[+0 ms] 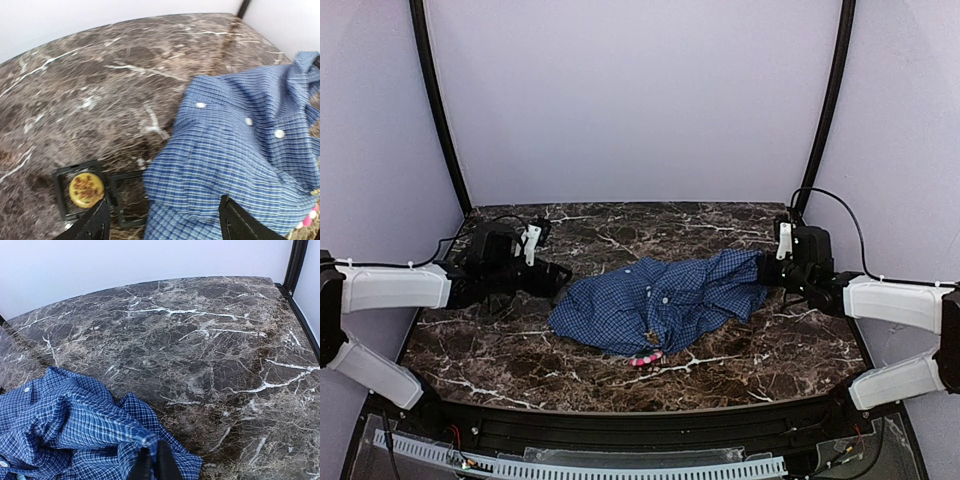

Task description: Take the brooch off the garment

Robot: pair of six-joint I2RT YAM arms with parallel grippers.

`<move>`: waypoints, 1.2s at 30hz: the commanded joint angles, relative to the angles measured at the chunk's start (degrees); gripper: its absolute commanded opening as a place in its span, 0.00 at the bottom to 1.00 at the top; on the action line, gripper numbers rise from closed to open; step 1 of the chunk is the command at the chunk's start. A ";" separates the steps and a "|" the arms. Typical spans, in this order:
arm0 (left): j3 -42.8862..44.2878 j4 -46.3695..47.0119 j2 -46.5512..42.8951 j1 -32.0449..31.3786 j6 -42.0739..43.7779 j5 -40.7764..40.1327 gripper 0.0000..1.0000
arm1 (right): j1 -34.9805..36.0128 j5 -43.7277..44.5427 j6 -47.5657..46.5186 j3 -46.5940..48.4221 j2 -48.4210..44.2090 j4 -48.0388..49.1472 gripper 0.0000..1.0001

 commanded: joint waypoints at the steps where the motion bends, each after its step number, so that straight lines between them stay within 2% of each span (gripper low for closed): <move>1: 0.78 4.96 -0.53 -5.02 0.96 10.66 0.79 | -0.19 -3.76 -0.51 -0.62 -2.24 1.04 0.27; 3: 1.73 6.04 0.43 -7.42 1.70 13.32 0.81 | -0.18 -5.42 -0.41 -1.19 -3.58 1.35 0.49; 5: 2.29 7.67 1.80 -9.65 2.83 15.44 0.84 | -0.16 -7.43 -0.42 -1.74 -5.37 1.15 0.63; 8: 3.88 8.49 4.47 -13.00 4.10 16.53 0.87 | 0.20 -10.80 -0.40 -2.69 -8.61 0.38 0.78; 11: 5.83 9.23 8.75 -14.82 3.51 17.19 0.90 | 1.44 -12.85 -0.45 -3.55 -11.91 -0.41 0.85; 15: 7.66 11.96 13.07 -17.90 2.05 16.93 0.93 | 4.56 -16.56 -1.51 -4.57 -15.81 -1.26 0.87; 18: 8.39 13.96 15.41 -19.28 1.47 15.70 0.93 | 7.74 -22.95 -2.28 -5.69 -17.01 0.22 0.85; 22: 8.47 16.82 16.91 -19.54 -1.44 15.82 0.83 | 12.85 -31.48 -3.08 -7.33 -15.71 4.39 0.78; 27: 8.22 20.49 18.12 -19.69 -4.98 17.99 0.81 | 19.33 -35.91 -3.84 -8.26 -11.04 8.79 0.73; 31: 8.86 21.47 19.59 -19.76 -5.82 18.44 0.81 | 22.72 -35.10 -3.66 -8.39 -5.50 10.34 0.80; 36: 11.04 20.52 21.77 -19.76 -6.10 17.88 0.74 | 25.59 -34.61 -1.56 -8.23 3.69 15.65 0.79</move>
